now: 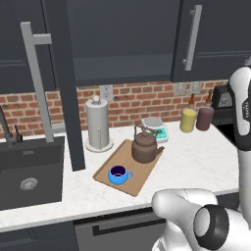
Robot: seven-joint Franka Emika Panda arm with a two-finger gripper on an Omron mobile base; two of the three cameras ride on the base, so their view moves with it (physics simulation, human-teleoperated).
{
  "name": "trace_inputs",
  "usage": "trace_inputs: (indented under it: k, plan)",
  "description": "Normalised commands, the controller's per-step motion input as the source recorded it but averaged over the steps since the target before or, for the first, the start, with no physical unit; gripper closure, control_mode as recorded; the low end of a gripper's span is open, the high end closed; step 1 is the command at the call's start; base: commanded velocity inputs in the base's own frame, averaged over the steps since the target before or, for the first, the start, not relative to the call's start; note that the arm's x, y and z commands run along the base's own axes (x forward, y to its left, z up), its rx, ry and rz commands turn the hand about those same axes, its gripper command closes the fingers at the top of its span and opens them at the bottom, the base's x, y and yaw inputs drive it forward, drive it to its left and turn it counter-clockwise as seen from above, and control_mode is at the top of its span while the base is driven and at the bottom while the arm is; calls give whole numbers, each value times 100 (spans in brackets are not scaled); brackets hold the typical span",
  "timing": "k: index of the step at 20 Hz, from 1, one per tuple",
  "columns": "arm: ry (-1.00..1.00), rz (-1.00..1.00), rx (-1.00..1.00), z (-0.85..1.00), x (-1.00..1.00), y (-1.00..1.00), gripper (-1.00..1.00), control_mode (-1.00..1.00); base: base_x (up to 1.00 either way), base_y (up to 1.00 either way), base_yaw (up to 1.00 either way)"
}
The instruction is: Pick the kettle from the counter and place it on the tray. Then pick the mug from the cabinet and place it on the tray. Then close the cabinet doors.
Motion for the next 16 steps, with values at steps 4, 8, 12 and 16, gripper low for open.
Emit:
trace_inputs:
  k: [4, 8, 12, 16]
  plan:
    - [21, -2, -15, -4, -36, 34, 100, -100, 0, 0, 0]
    - [2, 0, -2, 0, 0, 0, 100, -100, 0, 0, 0]
    - [0, 0, -3, -1, -2, 12, 100, -100, 0, 0, 0]
    - [-1, 0, -4, -1, -51, 58, 100, -100, 0, 0, 0]
